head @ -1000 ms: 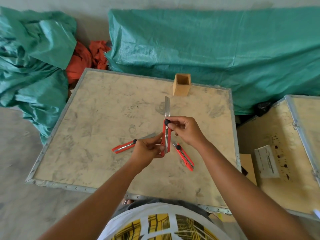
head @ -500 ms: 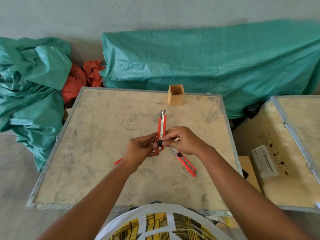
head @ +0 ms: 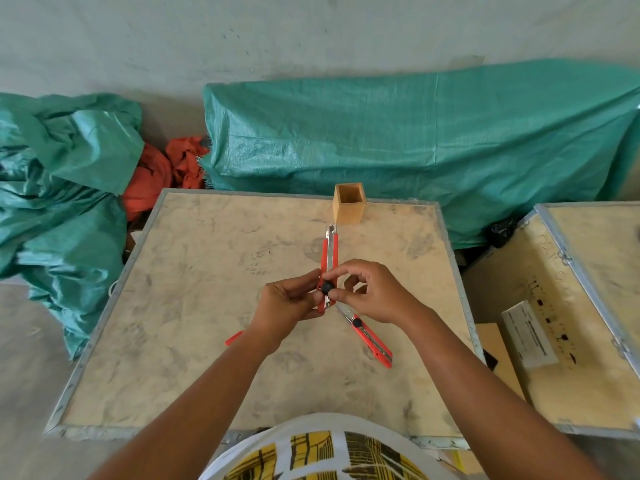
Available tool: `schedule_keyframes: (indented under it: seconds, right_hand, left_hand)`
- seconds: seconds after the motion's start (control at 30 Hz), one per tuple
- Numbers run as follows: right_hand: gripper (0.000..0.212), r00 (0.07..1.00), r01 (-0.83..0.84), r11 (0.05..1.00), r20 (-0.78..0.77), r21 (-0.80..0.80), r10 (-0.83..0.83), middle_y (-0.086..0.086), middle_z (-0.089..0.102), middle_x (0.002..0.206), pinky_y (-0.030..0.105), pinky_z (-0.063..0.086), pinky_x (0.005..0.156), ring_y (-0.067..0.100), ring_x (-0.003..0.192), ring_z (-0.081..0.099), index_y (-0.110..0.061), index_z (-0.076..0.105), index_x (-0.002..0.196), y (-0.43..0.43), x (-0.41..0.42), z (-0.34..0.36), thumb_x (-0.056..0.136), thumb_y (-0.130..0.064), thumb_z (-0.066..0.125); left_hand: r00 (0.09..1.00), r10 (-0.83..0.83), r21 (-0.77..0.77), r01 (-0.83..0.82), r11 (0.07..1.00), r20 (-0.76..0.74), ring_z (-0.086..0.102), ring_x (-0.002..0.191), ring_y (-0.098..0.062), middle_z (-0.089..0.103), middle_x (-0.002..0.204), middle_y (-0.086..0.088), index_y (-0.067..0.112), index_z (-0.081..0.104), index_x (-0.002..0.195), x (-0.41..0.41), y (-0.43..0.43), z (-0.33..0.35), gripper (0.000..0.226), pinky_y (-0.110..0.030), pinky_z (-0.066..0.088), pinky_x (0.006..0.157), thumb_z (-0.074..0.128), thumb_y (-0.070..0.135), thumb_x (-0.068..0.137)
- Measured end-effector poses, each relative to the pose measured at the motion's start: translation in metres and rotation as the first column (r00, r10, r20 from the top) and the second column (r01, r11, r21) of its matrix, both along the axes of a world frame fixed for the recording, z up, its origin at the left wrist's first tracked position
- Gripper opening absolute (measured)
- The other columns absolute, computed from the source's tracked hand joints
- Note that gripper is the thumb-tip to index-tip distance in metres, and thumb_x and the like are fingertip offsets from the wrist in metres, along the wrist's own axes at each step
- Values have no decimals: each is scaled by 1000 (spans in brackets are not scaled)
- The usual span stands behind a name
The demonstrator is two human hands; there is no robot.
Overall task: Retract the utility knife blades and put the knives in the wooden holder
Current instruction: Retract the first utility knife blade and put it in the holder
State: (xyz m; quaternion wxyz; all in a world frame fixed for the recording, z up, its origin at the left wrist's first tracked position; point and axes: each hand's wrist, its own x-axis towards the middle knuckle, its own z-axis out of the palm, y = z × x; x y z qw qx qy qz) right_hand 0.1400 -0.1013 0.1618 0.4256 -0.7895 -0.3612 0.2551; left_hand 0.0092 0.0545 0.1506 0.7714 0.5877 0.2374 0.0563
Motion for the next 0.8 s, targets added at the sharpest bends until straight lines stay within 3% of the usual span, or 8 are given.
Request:
schedule_keyframes:
  seconds: [0.17,0.33,0.53,0.67,0.8]
  right_hand:
    - [24,997,73,997,6,-12,-73,-18,71,100,20,52,68,0,85,63,-34,72,93,-2,5,-4,75,-39,87]
    - [27,999,44,998,-24,33,-43,-20,72,107,15,54,68,4,86,66,-41,74,106,-7,12,-2,81,-33,83]
    - [15,993,118,992,-8,42,-118,-19,73,95,13,52,67,2,80,67,-38,72,87,-10,18,-9,79,-36,84]
    - [18,981,187,975,-78,117,-179,-24,73,102,13,56,76,5,87,72,-38,74,107,-8,28,-13,89,-35,76]
    - [29,968,248,963,-78,106,-240,-28,69,109,24,63,80,5,94,72,-34,72,120,-3,52,-17,94,-24,72]
  left_hand:
    - [1000,-26,10,26,1000,1,73,102,-34,74,118,-15,5,66,126,6,-4,0,40,-41,63,83,66,-9,88]
    - [1000,-15,-4,15,1000,8,74,102,-32,75,115,-13,10,70,121,13,-5,-5,39,-41,63,82,66,-10,87]
    - [1000,-25,-6,25,1000,-11,76,96,-28,79,107,-4,26,77,107,26,-8,-9,41,-39,63,80,68,-8,86]
    - [999,-47,13,47,999,-16,75,98,-26,78,110,-8,11,71,120,38,-5,-14,39,-36,63,77,67,-9,87]
    - [995,-89,51,91,995,-35,76,95,-24,80,105,-1,26,76,111,62,-2,-17,41,-30,63,74,67,-7,88]
